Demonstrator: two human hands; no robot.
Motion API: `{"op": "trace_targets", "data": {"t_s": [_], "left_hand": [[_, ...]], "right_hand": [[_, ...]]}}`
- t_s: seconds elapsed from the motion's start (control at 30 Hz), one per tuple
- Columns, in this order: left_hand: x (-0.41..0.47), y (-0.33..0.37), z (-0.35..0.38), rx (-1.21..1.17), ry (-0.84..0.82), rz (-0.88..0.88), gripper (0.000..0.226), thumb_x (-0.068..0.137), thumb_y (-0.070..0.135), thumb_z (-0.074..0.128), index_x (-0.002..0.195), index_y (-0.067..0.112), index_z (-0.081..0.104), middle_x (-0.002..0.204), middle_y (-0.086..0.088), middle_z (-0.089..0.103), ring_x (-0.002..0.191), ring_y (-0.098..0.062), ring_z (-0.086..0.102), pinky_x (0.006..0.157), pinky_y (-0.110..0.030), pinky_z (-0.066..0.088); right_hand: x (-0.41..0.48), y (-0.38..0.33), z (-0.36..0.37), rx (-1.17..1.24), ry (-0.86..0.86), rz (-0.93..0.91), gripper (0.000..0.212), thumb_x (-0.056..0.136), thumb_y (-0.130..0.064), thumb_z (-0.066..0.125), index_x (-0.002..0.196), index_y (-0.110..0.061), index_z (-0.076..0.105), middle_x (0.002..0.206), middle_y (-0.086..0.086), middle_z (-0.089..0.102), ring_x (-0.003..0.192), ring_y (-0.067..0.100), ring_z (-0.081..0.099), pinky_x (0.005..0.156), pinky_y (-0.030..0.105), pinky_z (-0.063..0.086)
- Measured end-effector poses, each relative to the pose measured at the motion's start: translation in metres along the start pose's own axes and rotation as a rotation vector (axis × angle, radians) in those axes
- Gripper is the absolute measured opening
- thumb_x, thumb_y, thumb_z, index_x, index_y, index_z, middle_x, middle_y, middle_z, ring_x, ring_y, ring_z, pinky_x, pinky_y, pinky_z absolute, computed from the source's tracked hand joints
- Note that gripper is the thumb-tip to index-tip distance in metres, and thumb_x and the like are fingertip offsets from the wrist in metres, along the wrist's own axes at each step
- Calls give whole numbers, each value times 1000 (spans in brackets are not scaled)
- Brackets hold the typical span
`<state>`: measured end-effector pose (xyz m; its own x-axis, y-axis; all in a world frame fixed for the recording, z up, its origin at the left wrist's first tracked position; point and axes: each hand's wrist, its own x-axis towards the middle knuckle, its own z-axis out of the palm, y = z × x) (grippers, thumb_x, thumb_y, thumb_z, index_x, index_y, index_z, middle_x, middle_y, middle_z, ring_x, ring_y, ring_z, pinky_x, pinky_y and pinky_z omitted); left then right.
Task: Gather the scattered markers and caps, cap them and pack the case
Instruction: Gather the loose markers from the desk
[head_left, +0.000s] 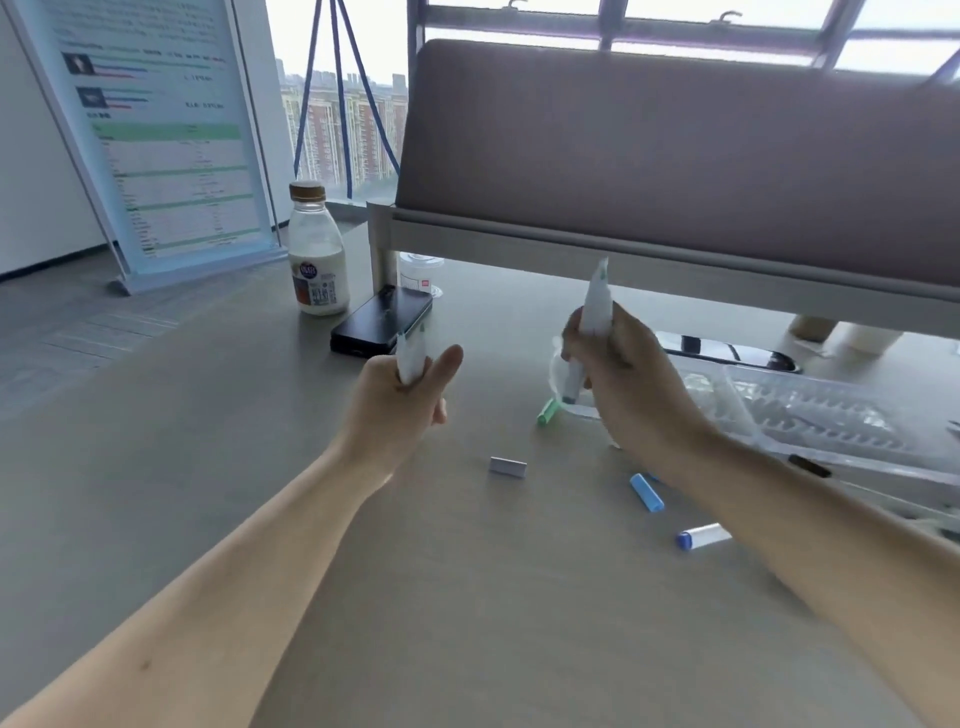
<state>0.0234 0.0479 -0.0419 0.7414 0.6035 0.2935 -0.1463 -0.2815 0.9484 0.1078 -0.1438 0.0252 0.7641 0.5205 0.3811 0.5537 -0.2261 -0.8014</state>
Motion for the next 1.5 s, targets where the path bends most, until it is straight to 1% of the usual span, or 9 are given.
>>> {"op": "trace_targets", "data": {"t_s": [0.1, 0.27, 0.53, 0.67, 0.8, 0.93, 1.13, 1.33, 1.5], "left_hand": [[1, 0, 1, -4, 32, -26, 59, 104, 37, 60, 49, 16, 55, 51, -9, 60, 52, -21, 58, 65, -32, 49], [-11, 13, 13, 50, 111, 7, 60, 101, 47, 54, 48, 20, 47, 43, 1, 51, 44, -24, 56, 60, -36, 47], [-55, 76, 82, 207, -72, 37, 32, 94, 33, 68, 67, 16, 70, 48, 8, 53, 46, -11, 47, 53, -26, 36], [-72, 103, 127, 496, -319, 109, 21, 89, 35, 73, 79, 17, 76, 63, 7, 66, 60, -10, 62, 55, -22, 41], [-84, 116, 163, 855, -576, 130, 20, 85, 33, 76, 90, 15, 71, 92, -3, 72, 80, -20, 65, 68, -25, 43], [-87, 122, 184, 1090, -676, 149, 23, 85, 30, 76, 97, 13, 66, 92, -6, 67, 84, -26, 65, 69, -31, 49], [-92, 128, 200, 1221, -814, 85, 16, 93, 25, 59, 82, 18, 50, 84, -1, 54, 78, -21, 59, 66, -30, 47], [-92, 134, 181, 953, -654, 41, 30, 94, 24, 58, 74, 7, 45, 64, -2, 56, 61, -17, 49, 48, -25, 32], [-114, 121, 166, 419, -323, 55, 37, 103, 17, 51, 69, 5, 44, 43, 1, 56, 50, -10, 46, 53, -25, 36]], "right_hand": [[-66, 11, -19, 76, 32, 78, 36, 109, -29, 44, 86, -4, 53, 70, 8, 47, 60, 11, 40, 54, 25, 32], [-126, 23, -20, 119, -52, 105, 16, 106, -14, 49, 93, -16, 59, 79, -5, 61, 74, 8, 55, 68, 20, 41], [-138, 21, -55, 157, -1, 310, 46, 106, -33, 51, 65, -15, 40, 51, -3, 40, 45, 16, 41, 52, 33, 41], [-152, 32, -122, -122, -20, 337, 57, 106, -35, 51, 55, -7, 52, 43, -3, 50, 42, 11, 52, 48, 18, 42], [-153, 40, -186, -550, -39, 211, 35, 100, -27, 56, 66, -20, 50, 55, -14, 57, 50, 0, 50, 50, 16, 38], [-141, 54, -224, -918, -284, 225, 24, 87, -33, 70, 88, -25, 47, 90, -1, 63, 79, 20, 61, 70, 35, 52], [-127, 65, -228, -1054, -491, 276, 17, 88, -28, 63, 85, -23, 47, 98, 0, 58, 87, 25, 59, 73, 31, 47], [-125, 73, -230, -921, -476, 270, 20, 77, -38, 61, 78, -19, 54, 79, -5, 61, 70, 19, 59, 63, 31, 51], [-145, 68, -230, -422, -106, 345, 31, 87, -23, 63, 67, -18, 40, 52, -7, 39, 48, 14, 36, 48, 29, 28]]}}
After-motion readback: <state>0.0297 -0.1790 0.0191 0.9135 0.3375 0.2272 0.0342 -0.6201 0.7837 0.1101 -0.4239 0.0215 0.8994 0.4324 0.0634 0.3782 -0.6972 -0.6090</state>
